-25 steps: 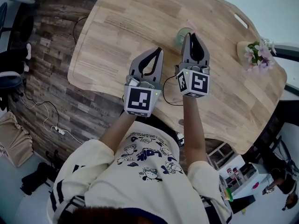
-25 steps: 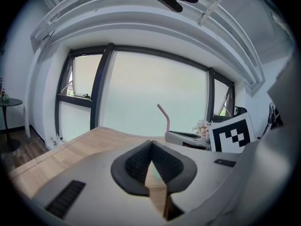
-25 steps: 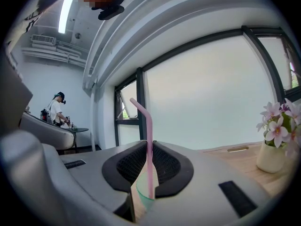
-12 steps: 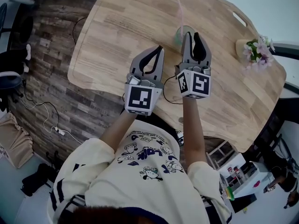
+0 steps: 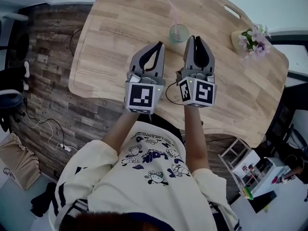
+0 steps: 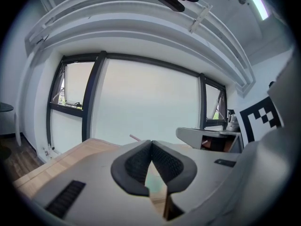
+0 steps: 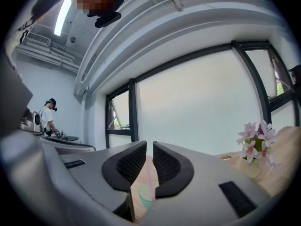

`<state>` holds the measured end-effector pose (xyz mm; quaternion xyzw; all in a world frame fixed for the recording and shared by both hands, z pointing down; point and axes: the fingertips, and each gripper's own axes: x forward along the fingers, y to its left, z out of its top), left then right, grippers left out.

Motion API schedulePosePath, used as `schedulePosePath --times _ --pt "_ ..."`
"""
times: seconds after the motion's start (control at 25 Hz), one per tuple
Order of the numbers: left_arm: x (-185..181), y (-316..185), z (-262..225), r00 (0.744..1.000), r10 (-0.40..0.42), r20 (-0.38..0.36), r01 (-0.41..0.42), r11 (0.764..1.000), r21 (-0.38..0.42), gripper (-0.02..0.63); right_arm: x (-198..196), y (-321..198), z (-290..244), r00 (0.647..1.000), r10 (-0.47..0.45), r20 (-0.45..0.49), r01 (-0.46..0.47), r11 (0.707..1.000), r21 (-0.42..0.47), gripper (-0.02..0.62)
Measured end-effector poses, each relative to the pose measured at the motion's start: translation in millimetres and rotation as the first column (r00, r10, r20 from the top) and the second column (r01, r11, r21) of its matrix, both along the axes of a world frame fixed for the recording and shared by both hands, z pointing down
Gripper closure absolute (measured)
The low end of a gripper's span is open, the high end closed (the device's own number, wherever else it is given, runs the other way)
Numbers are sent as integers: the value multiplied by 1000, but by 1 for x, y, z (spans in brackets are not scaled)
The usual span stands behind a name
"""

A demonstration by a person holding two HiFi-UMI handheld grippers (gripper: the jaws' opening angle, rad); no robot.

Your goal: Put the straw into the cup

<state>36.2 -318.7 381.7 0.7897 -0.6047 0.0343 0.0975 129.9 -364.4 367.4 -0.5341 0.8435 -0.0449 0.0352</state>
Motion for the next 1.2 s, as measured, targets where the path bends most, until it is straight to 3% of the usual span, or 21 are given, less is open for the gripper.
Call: schedulePosePath --times 0.56,1.2 --pt "35 -2 -46 994 104 19 -105 988 111 574 59 33 -36 981 195 -1 -195 981 15 588" --pt "51 -6 -66 993 112 18 -114 982 150 575 76 48 -59 965 260 24 -261 964 47 591"
